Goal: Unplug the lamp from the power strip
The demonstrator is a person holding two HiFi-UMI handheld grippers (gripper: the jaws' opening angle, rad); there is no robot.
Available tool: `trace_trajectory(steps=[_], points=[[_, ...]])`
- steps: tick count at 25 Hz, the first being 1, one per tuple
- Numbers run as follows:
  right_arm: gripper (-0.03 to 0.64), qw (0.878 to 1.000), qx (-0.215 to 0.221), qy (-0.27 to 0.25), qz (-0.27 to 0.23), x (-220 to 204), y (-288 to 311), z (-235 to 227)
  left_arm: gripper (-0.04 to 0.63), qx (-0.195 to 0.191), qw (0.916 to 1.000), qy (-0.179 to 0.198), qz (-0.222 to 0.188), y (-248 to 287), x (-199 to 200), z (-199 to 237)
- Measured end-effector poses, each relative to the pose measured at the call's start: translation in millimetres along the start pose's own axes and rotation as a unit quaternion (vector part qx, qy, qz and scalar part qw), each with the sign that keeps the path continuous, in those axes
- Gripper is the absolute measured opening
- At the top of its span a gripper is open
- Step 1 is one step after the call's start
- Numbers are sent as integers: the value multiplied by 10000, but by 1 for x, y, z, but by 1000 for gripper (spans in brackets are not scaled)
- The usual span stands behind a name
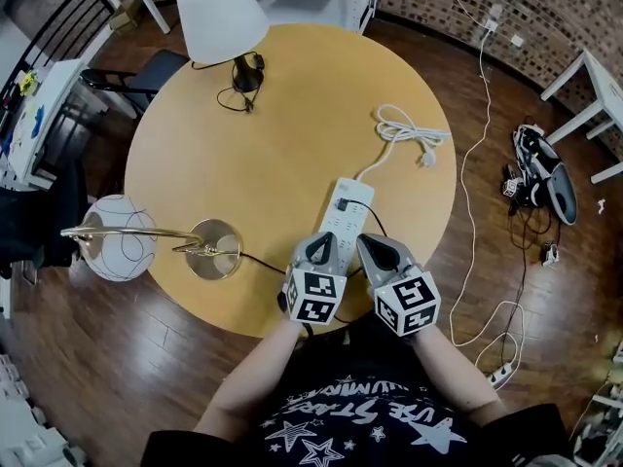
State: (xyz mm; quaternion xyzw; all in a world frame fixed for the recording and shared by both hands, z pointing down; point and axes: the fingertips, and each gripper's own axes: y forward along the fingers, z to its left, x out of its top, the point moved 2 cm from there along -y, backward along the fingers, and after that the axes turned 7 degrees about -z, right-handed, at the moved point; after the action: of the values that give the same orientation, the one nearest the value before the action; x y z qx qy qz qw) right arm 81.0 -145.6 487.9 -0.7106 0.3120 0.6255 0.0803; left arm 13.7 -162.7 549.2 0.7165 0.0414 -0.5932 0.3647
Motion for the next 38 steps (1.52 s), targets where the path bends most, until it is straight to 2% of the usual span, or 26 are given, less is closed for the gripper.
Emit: trace_trajectory(steps=[8,22,28,33,35,36,38], points=[[8,9994,-23,-165,319,-11,30,-11,3,235,9992,-41,312,7,-12,5],[8,9975,-420,-134,555,-23,57,-20,3,352,9984,185,400,7,-18,2],[8,9950,-636,-77,771,-30,72,-21,4,290,9987,81,408,6,-18,3],[12,9938,-824,-288,684,-25,78,-23,5,194,9990,-39,401,6,-17,3],[107,9941,-740,-361,703,-26,83,-21,5,167,9991,-80,394,6,-18,3],[130,9941,-711,-380,729,-28,84,-21,5,154,9991,-93,394,6,-18,3],[130,9935,-706,-446,775,-33,87,-23,5,136,9990,-111,400,5,-18,3]])
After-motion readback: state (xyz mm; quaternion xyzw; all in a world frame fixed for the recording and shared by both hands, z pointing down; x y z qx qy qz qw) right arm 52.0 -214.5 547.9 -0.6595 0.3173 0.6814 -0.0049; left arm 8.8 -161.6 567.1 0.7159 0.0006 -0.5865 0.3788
